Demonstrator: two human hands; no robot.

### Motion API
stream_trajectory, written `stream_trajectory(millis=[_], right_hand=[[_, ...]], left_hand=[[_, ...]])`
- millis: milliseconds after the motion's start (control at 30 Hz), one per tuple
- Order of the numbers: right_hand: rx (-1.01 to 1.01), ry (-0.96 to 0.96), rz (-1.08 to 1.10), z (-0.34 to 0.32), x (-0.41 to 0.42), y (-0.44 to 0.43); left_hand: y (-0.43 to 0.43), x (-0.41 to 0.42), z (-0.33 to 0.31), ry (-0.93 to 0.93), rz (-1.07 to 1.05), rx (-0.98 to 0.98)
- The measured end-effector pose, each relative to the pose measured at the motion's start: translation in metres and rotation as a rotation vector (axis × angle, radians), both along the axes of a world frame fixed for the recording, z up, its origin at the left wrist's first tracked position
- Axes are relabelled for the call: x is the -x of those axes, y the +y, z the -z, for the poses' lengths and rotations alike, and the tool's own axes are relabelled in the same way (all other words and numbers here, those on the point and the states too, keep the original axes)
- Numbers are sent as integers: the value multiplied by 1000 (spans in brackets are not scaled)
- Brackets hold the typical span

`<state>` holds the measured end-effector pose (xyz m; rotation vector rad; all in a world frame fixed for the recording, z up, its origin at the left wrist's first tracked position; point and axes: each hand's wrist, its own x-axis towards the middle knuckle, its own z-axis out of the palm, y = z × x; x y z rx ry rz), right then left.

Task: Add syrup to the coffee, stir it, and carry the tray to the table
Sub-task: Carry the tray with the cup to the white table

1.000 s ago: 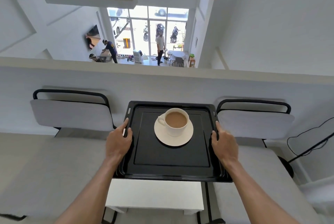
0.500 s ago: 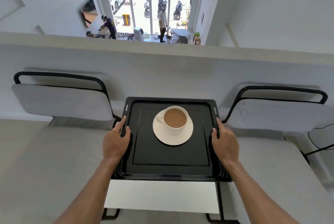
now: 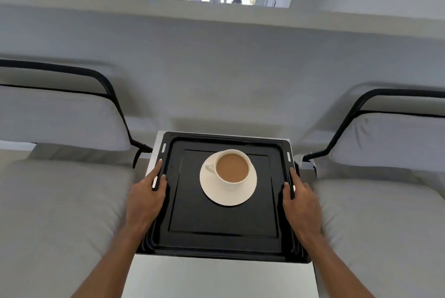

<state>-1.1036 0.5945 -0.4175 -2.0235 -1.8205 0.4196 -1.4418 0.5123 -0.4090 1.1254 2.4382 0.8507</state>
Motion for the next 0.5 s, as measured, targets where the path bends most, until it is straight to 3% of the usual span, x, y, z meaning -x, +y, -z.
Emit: stream_trajectory(millis=[500], right_hand=[[-3, -24, 26, 104, 10, 32]], left_hand=[[30, 9, 105, 44, 1, -35]])
